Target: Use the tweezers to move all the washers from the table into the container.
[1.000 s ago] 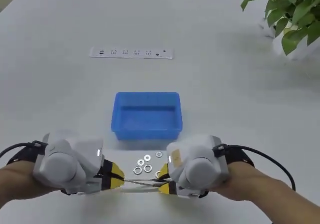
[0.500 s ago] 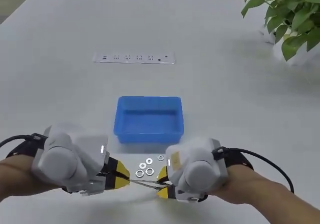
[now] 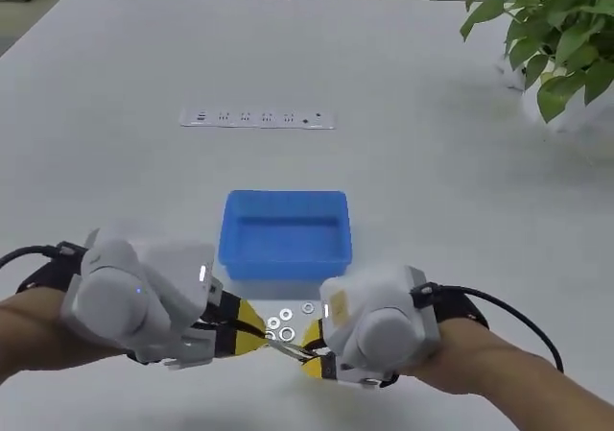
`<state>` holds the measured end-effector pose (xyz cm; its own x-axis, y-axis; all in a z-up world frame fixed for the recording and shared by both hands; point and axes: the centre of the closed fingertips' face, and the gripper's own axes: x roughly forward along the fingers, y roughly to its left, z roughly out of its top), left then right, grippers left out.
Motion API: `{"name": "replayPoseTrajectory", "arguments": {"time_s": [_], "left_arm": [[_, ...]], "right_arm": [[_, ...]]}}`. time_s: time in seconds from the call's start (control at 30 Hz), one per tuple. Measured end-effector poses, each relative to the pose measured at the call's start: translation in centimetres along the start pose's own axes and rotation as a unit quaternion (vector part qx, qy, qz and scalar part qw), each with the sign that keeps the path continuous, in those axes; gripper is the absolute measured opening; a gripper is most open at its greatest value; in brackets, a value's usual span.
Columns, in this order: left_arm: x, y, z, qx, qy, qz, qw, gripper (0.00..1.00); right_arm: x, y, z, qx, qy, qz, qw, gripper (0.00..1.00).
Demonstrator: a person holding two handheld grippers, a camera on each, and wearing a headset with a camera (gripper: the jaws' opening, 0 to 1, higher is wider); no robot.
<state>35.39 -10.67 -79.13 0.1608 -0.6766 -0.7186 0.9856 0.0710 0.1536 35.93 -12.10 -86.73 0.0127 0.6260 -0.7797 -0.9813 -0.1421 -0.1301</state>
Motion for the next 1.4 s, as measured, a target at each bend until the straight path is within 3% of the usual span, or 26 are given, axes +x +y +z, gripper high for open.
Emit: {"name": "replayPoseTrajectory", "arguments": {"time_s": [0.33,0.67,1.07,1.4], "left_arm": [[-0.3,0.3,2.2,0.019,-0.016,0.003,0.9997,0.05],[0.6,-0.4,2.6,0.023,-0.021,-0.009,0.9995,0.05],[1.7,-0.5,3.9,0.018,-0.057,-0.019,0.998,0.09],[2.6,-0.7,3.3,0.017,-0.057,-0.026,0.9979,0.09]], "right_arm": [[0.0,-0.2,1.1,0.012,-0.022,-0.007,0.9997,0.12],[0.3,0.6,0.7,0.015,-0.018,0.001,0.9997,0.12],[-0.1,0.7,0.3,0.024,-0.027,-0.003,0.9993,0.11],[-0.2,0.6,0.2,0.028,-0.03,-0.003,0.9992,0.11]]}}
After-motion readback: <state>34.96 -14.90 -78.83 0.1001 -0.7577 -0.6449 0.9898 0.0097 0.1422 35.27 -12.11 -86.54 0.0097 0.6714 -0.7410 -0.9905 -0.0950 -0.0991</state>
